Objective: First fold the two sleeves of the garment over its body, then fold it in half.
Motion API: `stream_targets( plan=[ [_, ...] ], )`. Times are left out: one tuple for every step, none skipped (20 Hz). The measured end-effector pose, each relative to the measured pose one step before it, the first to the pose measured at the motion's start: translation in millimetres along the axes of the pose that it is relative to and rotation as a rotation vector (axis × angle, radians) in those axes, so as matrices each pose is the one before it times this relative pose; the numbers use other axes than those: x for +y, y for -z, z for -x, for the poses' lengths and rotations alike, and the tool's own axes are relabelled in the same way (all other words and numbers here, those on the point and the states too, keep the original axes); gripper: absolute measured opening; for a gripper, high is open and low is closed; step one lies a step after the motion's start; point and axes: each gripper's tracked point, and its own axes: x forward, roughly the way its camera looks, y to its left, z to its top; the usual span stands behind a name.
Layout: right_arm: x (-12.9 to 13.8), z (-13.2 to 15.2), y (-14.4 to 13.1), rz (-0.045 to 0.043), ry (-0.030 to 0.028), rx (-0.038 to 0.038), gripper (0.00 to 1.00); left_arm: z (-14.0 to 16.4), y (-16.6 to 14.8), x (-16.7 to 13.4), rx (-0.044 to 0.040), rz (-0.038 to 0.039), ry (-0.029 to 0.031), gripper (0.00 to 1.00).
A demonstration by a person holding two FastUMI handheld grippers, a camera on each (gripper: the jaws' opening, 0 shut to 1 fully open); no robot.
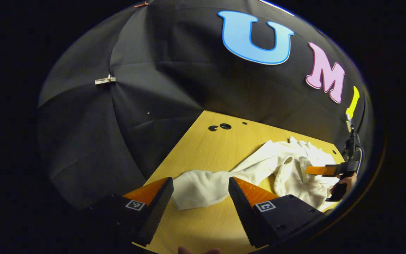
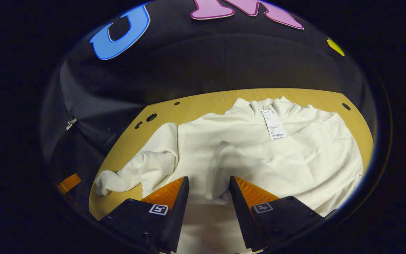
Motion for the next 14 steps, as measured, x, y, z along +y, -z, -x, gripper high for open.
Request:
stream_targets(
  plan=[
    [-0.92,11.41,-3.30,0.00278,-0.00241,-0.00516,0.71,-6.07,4.80,2.31,0.01784,-0.00936,-0.00346,0.98],
    [-1.52,12.45,-4.17,0.00486,-0.00038,-0.00969,0.72,-6.35,4.11,4.86,0.01926,-0.01074,-0.01355,0.98],
    [-3.10,13.58,-4.89,0.00593,0.00477,-0.01306,0.72,-8.72,6.45,5.94,0.02512,-0.00624,-0.01417,0.98],
    [-3.89,13.94,-5.46,0.00638,0.00660,-0.01676,0.72,-8.27,6.74,5.05,0.03585,-0.00243,-0.01809,0.98],
    [-3.79,14.26,-7.24,0.00302,0.00259,-0.01956,0.72,-7.23,8.64,4.65,0.03156,-0.00184,-0.01449,0.98],
    [-4.29,15.64,-4.72,0.00104,0.00515,-0.01524,0.72,-6.27,6.17,4.23,0.02893,-0.00245,-0.01592,0.98],
    [-5.78,15.00,-5.49,-0.00553,0.00556,-0.01510,0.72,-6.80,6.43,3.25,0.02542,0.00131,-0.01019,0.98],
    [-6.47,15.50,-5.43,-0.00753,0.00516,-0.01479,0.72,-6.17,4.23,1.75,0.02393,0.00149,-0.00909,0.98],
    [-6.32,15.41,-4.04,-0.00767,0.00748,-0.01227,0.72,-5.35,2.48,0.53,0.02074,-0.00095,-0.00464,0.98],
    [-7.10,15.29,-3.86,-0.00328,0.00817,-0.01241,0.72,-2.54,4.48,0.44,0.02223,-0.00337,-0.00382,0.98],
    [-9.38,14.81,-2.12,0.00045,0.01479,-0.01068,0.72,-3.22,3.15,0.12,0.02376,-0.00262,-0.00337,0.98],
    [-9.78,13.48,-2.00,0.00064,0.01271,-0.01103,0.72,-4.74,2.08,-2.25,0.01889,0.00217,0.00113,0.98],
    [-9.38,13.89,0.77,-0.00382,0.01495,-0.00524,0.72,-2.10,0.01,-2.32,0.00535,0.00475,0.01038,0.98],
    [-8.56,14.05,1.83,-0.00683,0.01074,-0.00241,0.72,-0.78,0.78,-1.00,0.02303,0.00132,0.00213,0.98]
  ],
)
